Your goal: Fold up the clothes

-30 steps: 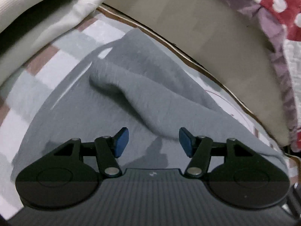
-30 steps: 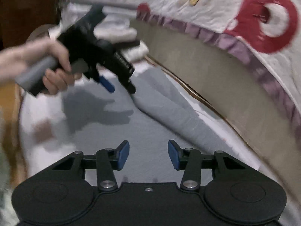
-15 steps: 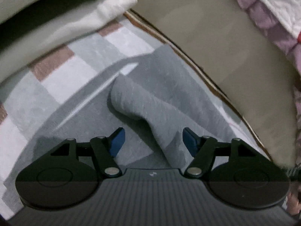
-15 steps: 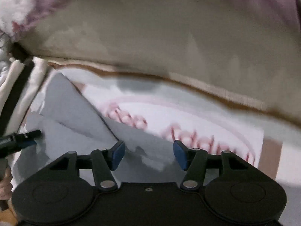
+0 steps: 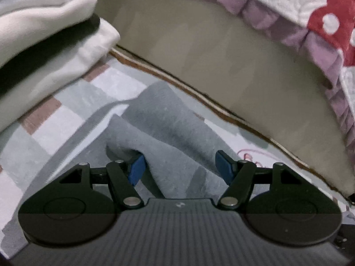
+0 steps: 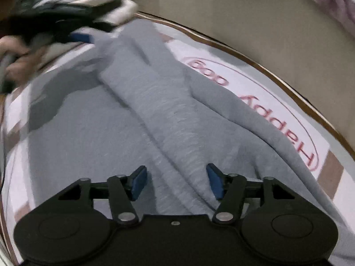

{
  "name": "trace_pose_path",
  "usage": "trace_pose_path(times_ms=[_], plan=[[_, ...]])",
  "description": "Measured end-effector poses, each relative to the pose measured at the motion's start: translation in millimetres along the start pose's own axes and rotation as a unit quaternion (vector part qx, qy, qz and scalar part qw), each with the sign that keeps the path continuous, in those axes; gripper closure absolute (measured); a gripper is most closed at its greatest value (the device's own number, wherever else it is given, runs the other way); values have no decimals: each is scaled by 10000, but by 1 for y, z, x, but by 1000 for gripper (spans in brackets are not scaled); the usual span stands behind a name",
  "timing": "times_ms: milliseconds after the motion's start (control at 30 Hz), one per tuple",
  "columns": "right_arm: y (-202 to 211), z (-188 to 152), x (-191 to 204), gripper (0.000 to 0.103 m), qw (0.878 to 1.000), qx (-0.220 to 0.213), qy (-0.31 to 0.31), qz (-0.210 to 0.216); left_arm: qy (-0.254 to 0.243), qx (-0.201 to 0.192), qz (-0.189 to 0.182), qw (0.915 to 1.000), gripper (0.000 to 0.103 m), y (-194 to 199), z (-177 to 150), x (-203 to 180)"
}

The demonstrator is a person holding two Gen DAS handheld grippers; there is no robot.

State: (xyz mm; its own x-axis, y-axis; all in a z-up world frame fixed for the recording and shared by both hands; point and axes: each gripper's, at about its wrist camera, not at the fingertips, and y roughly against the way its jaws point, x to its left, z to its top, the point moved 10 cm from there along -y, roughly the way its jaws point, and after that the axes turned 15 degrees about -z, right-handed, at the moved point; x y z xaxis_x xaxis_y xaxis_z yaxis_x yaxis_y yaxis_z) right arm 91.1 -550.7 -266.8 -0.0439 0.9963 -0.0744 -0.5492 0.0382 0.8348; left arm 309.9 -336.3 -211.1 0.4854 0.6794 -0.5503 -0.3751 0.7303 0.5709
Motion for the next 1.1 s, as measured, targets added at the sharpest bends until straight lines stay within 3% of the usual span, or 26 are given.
trace_pose_path(times_ms=[100,167,200,233,300,333,400,500,567,667,733,800,833,933,1033,1100], plan=[[18,17,-19,36,9963,-190,-581,607,-105,150,152,9997,36,-14,-3,4],[22,34,-41,36,9857,-354,-1326,973,-170,449,356,9982,39,-24,-9,9],[22,42,-53,36,9779,-389,-1714,1132,-307,641,523,9961,52,-28,-13,10],[19,50,-63,37,9700,-377,-2060,1231,-594,832,755,9919,71,-30,-17,10],[6,66,-71,38,9583,-379,-2455,1410,-873,1099,849,9865,89,-32,-23,4],[-3,72,-69,39,9553,-338,-2546,1466,-952,1209,820,9847,93,-34,-25,0],[-23,80,-60,39,9533,-177,-2657,1428,-792,1301,691,9859,93,-35,-27,0],[-55,89,-35,38,9635,-13,-2489,983,-650,1338,584,9871,93,-33,-25,5],[-65,95,-13,39,9675,-95,-2329,979,-580,1225,450,9897,93,-31,-21,5],[-55,101,21,81,9847,-601,-1518,604,-463,490,-97,9977,92,-22,-2,-7],[-43,95,39,85,9913,-897,-943,217,-239,-15,-509,9984,87,-9,14,-18],[-27,86,55,87,9913,-1238,-421,-129,-75,-95,-882,9960,77,-5,18,-31],[-20,80,65,87,9891,-1424,-37,-367,-225,-31,-870,9960,68,-8,15,-37],[-4,59,93,87,9760,-1726,925,-948,-680,183,-769,9945,51,-18,3,-54],[1,40,113,87,9627,-1858,1444,-1339,-1039,564,-435,9920,41,-36,-15,-58],[2,29,124,87,9549,-1885,1707,-1535,-1339,896,-54,9869,40,-45,-27,-55]])
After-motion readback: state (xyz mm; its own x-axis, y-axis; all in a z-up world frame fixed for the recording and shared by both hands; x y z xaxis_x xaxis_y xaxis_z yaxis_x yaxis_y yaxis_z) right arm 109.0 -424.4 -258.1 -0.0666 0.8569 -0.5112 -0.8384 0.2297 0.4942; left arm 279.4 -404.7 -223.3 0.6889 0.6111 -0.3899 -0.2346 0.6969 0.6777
